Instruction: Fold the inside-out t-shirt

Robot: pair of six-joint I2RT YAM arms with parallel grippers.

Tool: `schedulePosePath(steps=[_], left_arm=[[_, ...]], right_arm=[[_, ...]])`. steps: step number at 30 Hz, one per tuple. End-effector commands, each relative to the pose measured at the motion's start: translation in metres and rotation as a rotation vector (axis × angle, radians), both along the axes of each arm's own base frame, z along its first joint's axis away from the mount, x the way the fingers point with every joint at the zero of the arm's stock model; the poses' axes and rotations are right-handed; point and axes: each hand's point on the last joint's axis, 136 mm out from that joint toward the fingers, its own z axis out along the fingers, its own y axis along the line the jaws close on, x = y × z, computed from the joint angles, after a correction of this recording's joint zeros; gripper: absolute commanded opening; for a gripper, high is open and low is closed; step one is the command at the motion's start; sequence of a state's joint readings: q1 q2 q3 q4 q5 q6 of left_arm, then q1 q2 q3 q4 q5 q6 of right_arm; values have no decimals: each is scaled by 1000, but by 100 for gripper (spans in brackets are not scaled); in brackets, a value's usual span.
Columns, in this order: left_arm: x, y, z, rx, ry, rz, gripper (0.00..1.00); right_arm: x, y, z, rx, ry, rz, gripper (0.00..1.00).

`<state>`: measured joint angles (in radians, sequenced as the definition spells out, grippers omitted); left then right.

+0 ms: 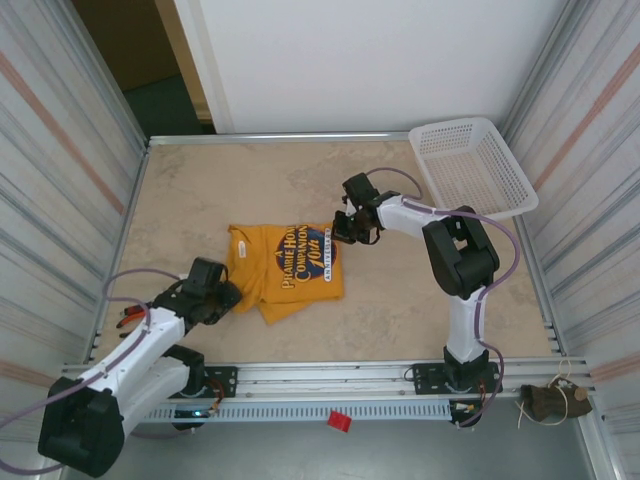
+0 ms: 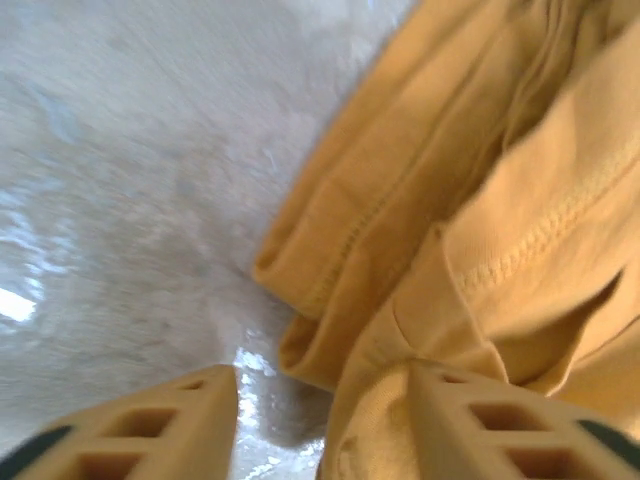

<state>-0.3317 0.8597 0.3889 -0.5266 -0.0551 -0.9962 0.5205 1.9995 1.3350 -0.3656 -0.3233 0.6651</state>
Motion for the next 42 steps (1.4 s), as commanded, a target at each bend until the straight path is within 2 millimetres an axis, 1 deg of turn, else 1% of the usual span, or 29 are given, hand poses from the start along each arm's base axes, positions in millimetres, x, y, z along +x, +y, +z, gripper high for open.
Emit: schedulePosePath(steps=[1, 2, 4, 6, 7, 9, 11, 12, 13, 14, 16, 19, 20, 22, 23, 25, 28, 30, 31, 32, 33, 34, 35, 36, 37, 38, 39, 40, 42], left_arm=[[21, 14, 40, 84, -95, 14, 58], [27, 10, 52, 85, -118, -17, 59], [38, -7, 73, 70, -175, -98, 59], [45, -38, 86, 20, -218, -196, 59], [46, -52, 86, -5, -215, -220, 59], [43, -79, 73, -62, -184, -245, 59], [37, -94, 48, -114, -133, -229, 59], [35, -95, 34, -122, -95, -198, 59], [33, -92, 24, -117, -69, -168, 59], [35, -89, 14, -100, -55, -149, 59], [44, -80, 2, -75, -30, -116, 59], [73, -73, -5, -49, -13, -128, 59], [87, -74, -4, -47, -18, -151, 59], [114, -79, -1, -17, -22, -203, 59], [131, -85, 1, -9, -30, -240, 59], [159, -99, 0, -16, -26, -309, 59], [201, -126, -10, -39, -8, -423, 59], [227, -138, -13, -25, -8, -487, 59], [243, -145, -14, -24, -18, -518, 59], [257, -151, -13, -33, -28, -550, 59], [268, -155, -11, -42, -38, -575, 59], [277, -157, -5, -46, -46, -596, 59], [287, -159, 9, -46, -70, -617, 59], [292, -160, 23, -42, -95, -634, 59], [294, -159, 41, -34, -120, -647, 60], [293, -156, 58, -26, -140, -647, 60], [290, -154, 75, -21, -163, -645, 61], [284, -151, 92, -23, -189, -638, 61], [262, -150, 108, -47, -206, -629, 62]], right_arm=[[0, -3, -2, 11, 11, -9, 0], [0, -4, -2, 11, 11, -10, 0], [0, -6, -3, 4, 11, -14, 0], [1, -9, -5, -2, 13, -22, 0], [0, -12, -6, -8, 14, -28, 0], [1, -19, -9, -21, 15, -47, 0], [0, -30, -10, -35, 18, -76, 0], [-1, -36, -11, -43, 21, -90, 0], [-3, -42, -12, -52, 23, -105, 0], [-5, -48, -9, -60, 20, -122, 0], [-13, -61, -7, -78, 19, -158, 0], [-36, -79, -5, -103, 30, -206, 0], [-47, -84, -6, -105, 38, -225, 0], [-67, -92, -8, -119, 48, -257, 0], [-79, -95, -9, -124, 55, -268, 0], [-100, -95, -9, -121, 63, -275, 0], [-137, -81, -7, -140, 56, -233, 0], [-162, -66, -2, -139, 50, -191, 0], [-175, -57, 2, -138, 48, -161, 8], [-186, -50, 7, -142, 39, -135, 21], [-195, -47, 13, -148, 28, -110, 31], [-200, -47, 23, -158, 6, -92, 37], [-202, -52, 35, -170, -24, -87, 40], [-200, -57, 47, -175, -58, -89, 41], [-194, -64, 61, -172, -107, -98, 42], [-185, -70, 75, -152, -144, -107, 42], [-177, -73, 84, -125, -158, -111, 41], [-163, -78, 94, -91, -175, -123, 40], [-134, -84, 109, -44, -216, -123, 39]])
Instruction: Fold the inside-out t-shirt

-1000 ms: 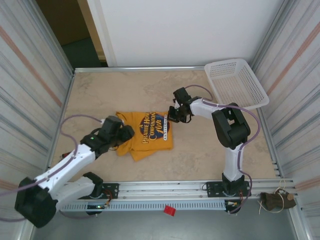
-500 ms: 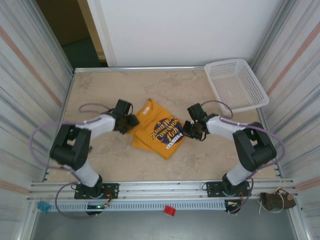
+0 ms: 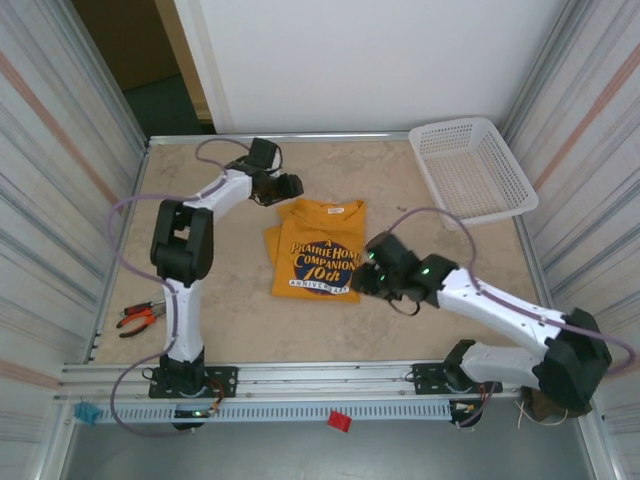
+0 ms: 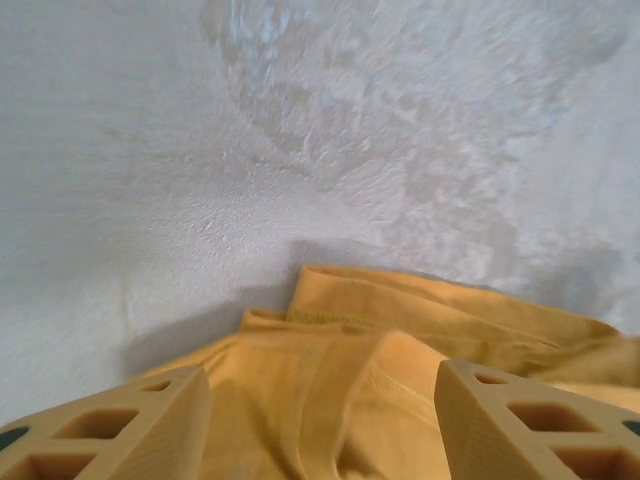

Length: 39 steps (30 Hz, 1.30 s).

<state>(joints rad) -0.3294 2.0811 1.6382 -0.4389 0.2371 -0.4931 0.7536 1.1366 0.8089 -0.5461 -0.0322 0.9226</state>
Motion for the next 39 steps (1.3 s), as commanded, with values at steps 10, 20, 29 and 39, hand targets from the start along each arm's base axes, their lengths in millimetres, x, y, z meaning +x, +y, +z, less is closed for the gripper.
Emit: schedulePosePath(steps=[10, 20, 29, 39], left_arm=[[-174, -30, -3, -114, 45, -98, 60], [-219, -23, -70, -102, 166, -30, 58], [-246, -5, -109, -45, 307, 20, 53], [-274, 3, -124, -59, 365, 41, 51]], right_arm=[[171, 26, 39, 46, -113, 150, 28], [188, 124, -27, 170, 44, 288, 14], [236, 108, -79, 123, 97, 184, 13], [270, 94, -53, 168, 31, 176, 22]])
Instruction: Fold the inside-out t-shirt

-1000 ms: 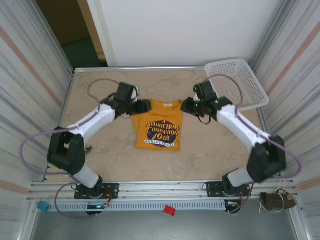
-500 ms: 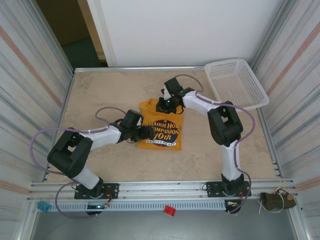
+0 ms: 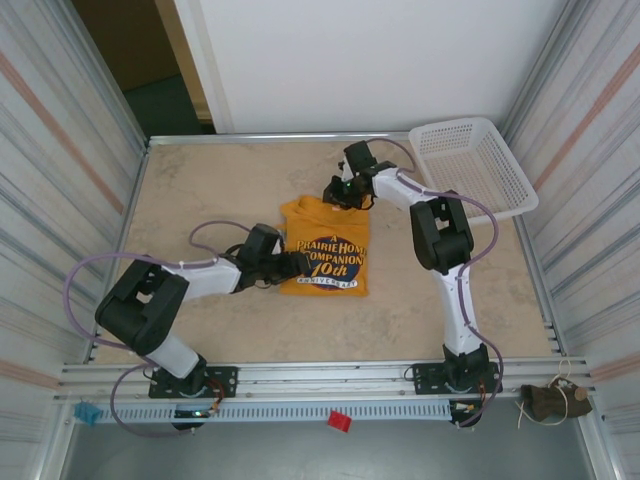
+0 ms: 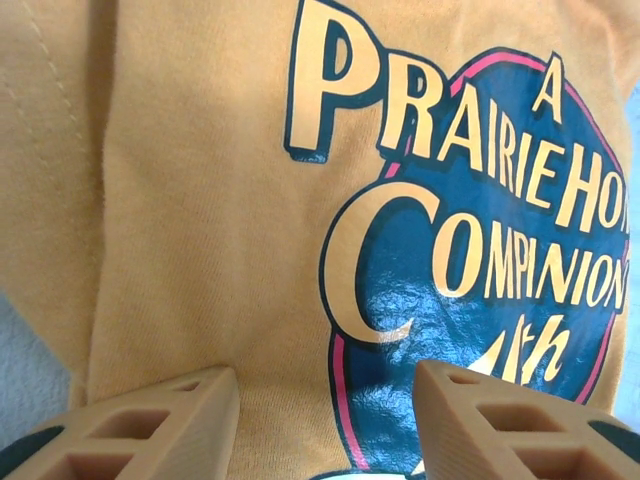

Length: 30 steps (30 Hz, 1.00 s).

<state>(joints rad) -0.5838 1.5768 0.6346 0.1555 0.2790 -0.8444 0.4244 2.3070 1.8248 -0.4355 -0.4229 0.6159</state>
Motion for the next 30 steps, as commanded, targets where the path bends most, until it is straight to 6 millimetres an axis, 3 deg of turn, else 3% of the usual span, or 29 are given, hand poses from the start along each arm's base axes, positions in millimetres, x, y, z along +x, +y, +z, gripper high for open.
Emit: schedulePosePath(steps=[1, 3, 6, 10, 12, 15, 18, 24, 30], left_arm=[[-63, 32, -55, 143, 253, 5, 51], [-55, 25, -33, 120, 203, -14, 52], [-25, 21, 22, 126, 76, -30, 55], [35, 28, 87, 84, -48, 1, 56], [64, 37, 102, 96, -72, 14, 56], [103, 48, 104, 151, -62, 9, 54], [127, 54, 93, 246, -39, -18, 54], [153, 52, 71, 402, -59, -86, 54], [169, 41, 62, 482, -111, -140, 54]], right_arm=[[-4, 7, 34, 37, -54, 46, 22], [-13, 5, 58, 52, -93, 59, 22], [-39, -8, 82, 55, -123, 50, 20], [-90, -30, 83, 25, -110, 26, 17], [-119, -32, 76, 20, -84, 21, 14], [-157, -26, 62, 5, -62, 29, 13], [-181, -17, 42, -43, -47, 46, 12], [-194, -16, -2, -79, 41, 41, 7], [-202, -21, -28, -117, 103, 29, 4]])
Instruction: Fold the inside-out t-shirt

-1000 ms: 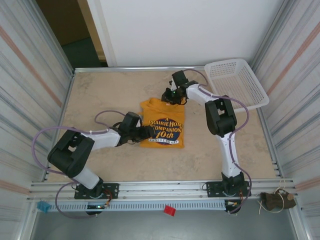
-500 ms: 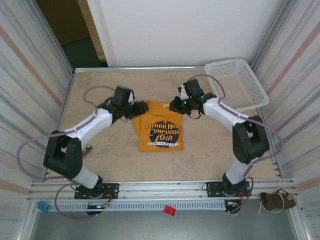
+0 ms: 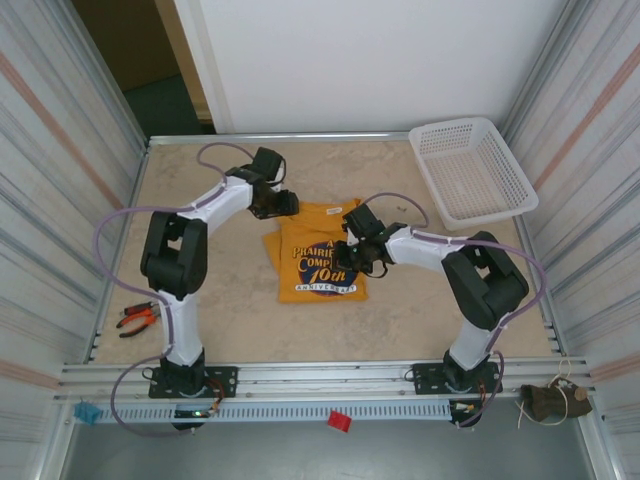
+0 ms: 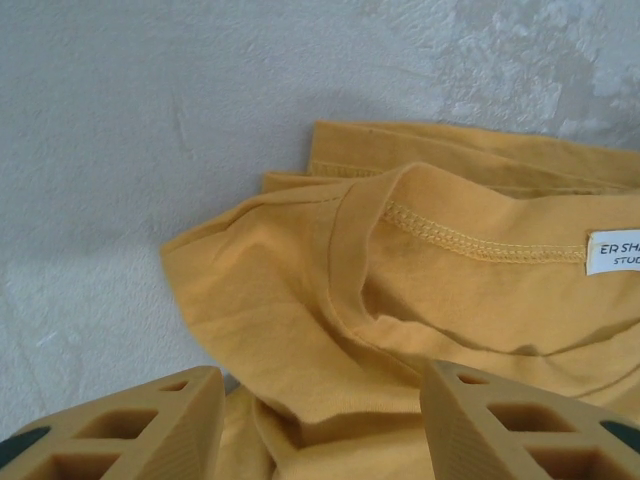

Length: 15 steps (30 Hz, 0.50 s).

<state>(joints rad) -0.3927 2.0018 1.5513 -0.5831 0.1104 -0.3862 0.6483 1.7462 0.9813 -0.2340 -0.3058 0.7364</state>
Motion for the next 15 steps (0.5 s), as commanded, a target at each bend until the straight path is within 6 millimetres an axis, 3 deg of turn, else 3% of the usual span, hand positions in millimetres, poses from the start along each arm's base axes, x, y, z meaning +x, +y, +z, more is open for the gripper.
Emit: schedulePosePath(steps=[1, 12, 15], left_arm=[[12, -1, 12, 71, -61, -55, 54], [16, -7, -10, 85, -24, -42, 51], [17, -7, -26, 98, 5, -42, 49]], right_arm=[[0, -4, -13, -18, 24, -39, 4], [-3, -4, -22, -30, 55, -54, 4], [-4, -6, -24, -38, 61, -60, 3]])
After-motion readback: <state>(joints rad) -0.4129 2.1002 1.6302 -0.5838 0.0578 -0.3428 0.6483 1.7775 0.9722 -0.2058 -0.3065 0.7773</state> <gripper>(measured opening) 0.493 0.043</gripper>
